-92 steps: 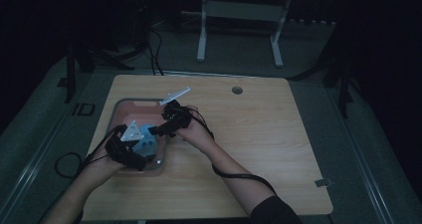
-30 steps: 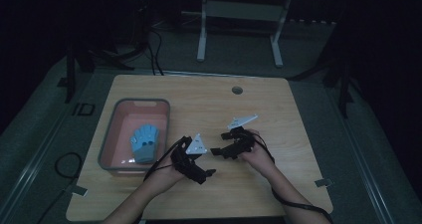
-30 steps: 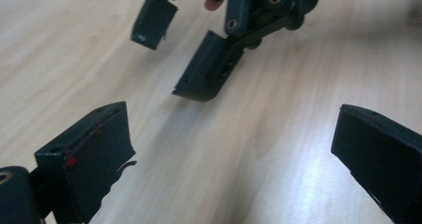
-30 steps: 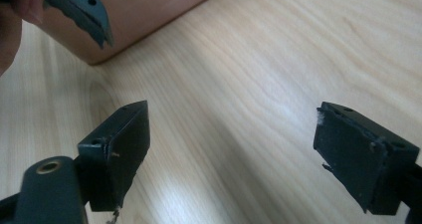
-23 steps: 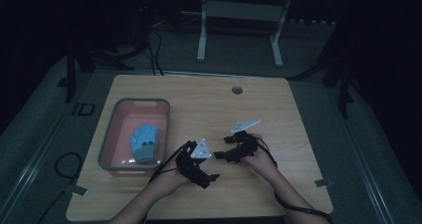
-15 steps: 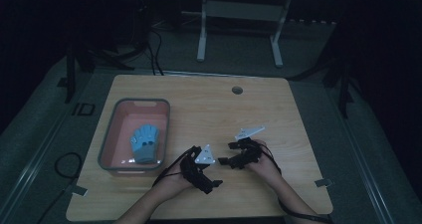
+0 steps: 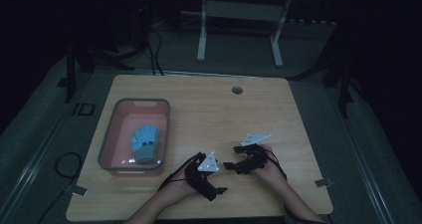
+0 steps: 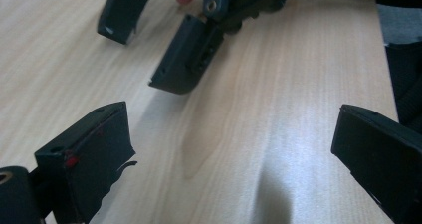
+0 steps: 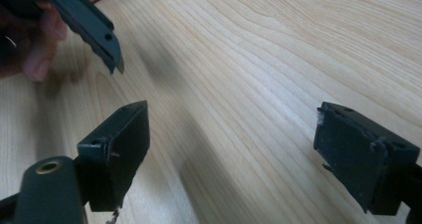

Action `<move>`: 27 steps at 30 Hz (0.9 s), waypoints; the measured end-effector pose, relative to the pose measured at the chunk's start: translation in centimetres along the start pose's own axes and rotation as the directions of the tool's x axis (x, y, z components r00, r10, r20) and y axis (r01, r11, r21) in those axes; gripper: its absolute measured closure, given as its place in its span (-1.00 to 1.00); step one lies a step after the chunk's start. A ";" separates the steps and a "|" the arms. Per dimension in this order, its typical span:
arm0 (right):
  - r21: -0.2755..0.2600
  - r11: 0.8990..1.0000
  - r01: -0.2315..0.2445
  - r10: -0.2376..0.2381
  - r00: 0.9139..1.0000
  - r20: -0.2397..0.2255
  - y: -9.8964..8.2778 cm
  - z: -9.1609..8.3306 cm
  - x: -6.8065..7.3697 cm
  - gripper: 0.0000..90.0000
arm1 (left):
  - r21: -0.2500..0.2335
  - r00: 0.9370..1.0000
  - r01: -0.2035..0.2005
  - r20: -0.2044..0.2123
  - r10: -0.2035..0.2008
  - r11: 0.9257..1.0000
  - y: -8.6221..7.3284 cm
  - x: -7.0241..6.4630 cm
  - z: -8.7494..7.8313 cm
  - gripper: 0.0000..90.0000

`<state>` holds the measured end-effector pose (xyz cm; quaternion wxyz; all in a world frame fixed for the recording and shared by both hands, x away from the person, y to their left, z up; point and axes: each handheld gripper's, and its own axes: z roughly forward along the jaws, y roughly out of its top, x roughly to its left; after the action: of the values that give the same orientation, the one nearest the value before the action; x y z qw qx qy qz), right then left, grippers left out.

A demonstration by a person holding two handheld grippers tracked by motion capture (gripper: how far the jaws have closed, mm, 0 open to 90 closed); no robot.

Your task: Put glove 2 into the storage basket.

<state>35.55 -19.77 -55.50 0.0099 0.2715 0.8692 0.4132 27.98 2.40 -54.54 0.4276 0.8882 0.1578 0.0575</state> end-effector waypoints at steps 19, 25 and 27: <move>-0.067 0.997 0.034 -0.033 0.999 0.024 -2.3 -1.7 0.3 -0.68 | -0.012 1.000 -0.025 0.010 0.026 1.000 -1.1 -0.7 0.6 -0.94; -0.112 0.993 0.023 -0.019 0.999 0.038 -2.7 -2.3 0.2 -0.68 | -0.018 0.999 -0.045 -0.009 0.045 0.999 -1.4 -1.2 0.4 -0.94; -0.112 0.993 0.033 -0.028 0.999 0.047 -2.7 -2.3 0.3 -0.68 | -0.020 0.999 -0.048 -0.012 0.048 0.999 -1.6 -1.5 0.2 -0.94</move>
<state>33.47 -22.65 -55.87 0.0511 0.2664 0.8480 0.4554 26.28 2.70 -55.82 0.4341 0.8870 0.1385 0.0745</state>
